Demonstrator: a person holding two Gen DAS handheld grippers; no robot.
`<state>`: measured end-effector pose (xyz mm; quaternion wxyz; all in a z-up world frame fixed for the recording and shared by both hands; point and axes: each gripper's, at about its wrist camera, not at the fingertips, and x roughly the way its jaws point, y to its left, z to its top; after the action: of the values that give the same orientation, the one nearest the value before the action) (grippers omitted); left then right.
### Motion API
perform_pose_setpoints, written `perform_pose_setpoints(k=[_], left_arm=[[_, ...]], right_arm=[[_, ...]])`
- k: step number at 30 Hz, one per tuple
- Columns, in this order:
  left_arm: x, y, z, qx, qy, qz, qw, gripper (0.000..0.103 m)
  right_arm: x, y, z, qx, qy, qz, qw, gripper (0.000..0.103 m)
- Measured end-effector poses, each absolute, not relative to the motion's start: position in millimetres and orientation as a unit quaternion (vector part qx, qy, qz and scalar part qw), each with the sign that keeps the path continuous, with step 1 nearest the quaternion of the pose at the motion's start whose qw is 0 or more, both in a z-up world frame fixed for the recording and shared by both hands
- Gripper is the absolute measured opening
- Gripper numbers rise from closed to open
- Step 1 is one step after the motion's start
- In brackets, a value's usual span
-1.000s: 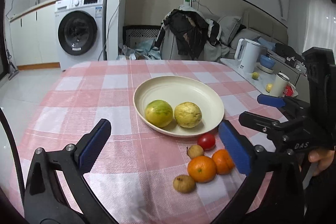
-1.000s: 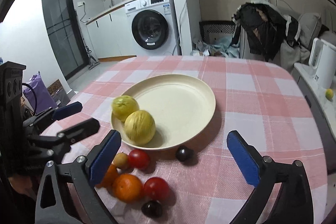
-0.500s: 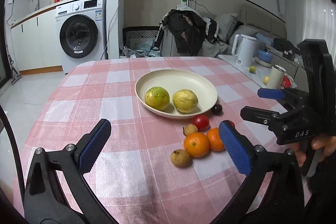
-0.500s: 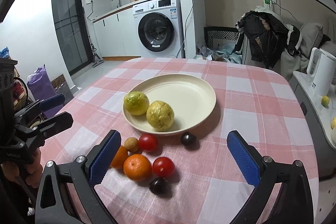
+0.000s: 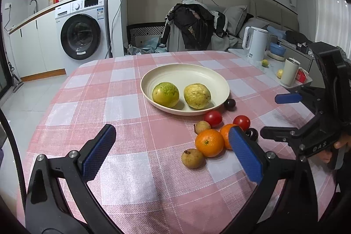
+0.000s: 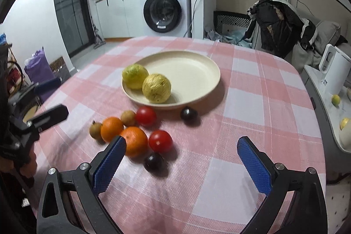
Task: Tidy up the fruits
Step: 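Pull both open tools back from the plate, then close the right tool on a dark plum while the left tool grasps a small brown pear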
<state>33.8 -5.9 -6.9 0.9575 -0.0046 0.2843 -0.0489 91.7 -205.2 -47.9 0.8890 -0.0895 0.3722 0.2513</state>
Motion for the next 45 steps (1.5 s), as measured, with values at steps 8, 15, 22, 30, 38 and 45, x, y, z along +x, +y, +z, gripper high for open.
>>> perform_pose_setpoints(k=[8, 15, 22, 30, 38, 45], left_arm=[[43, -9, -18, 0.007, 0.308, -0.049, 0.950, 0.102], [49, -10, -25, -0.002, 0.328, -0.059, 0.943, 0.102], [52, -14, -34, 0.014, 0.344, -0.062, 0.937, 0.102], [57, -17, -41, 0.022, 0.365, -0.066, 0.928, 0.102], [63, -14, -47, 0.012, 0.386, -0.056, 0.921, 0.102], [64, -11, -49, 0.008, 0.391, -0.057, 0.919, 0.102]], right_arm=[[86, -202, -62, -0.137, 0.399, 0.269, 0.866, 0.103], [85, -201, -72, -0.142, 0.420, 0.277, 0.852, 0.103], [85, -196, -79, -0.123, 0.441, 0.313, 0.832, 0.086], [86, -190, -81, -0.115, 0.435, 0.324, 0.832, 0.063], [87, -184, -84, -0.120, 0.435, 0.320, 0.833, 0.053], [85, -180, -85, -0.123, 0.432, 0.325, 0.832, 0.051]])
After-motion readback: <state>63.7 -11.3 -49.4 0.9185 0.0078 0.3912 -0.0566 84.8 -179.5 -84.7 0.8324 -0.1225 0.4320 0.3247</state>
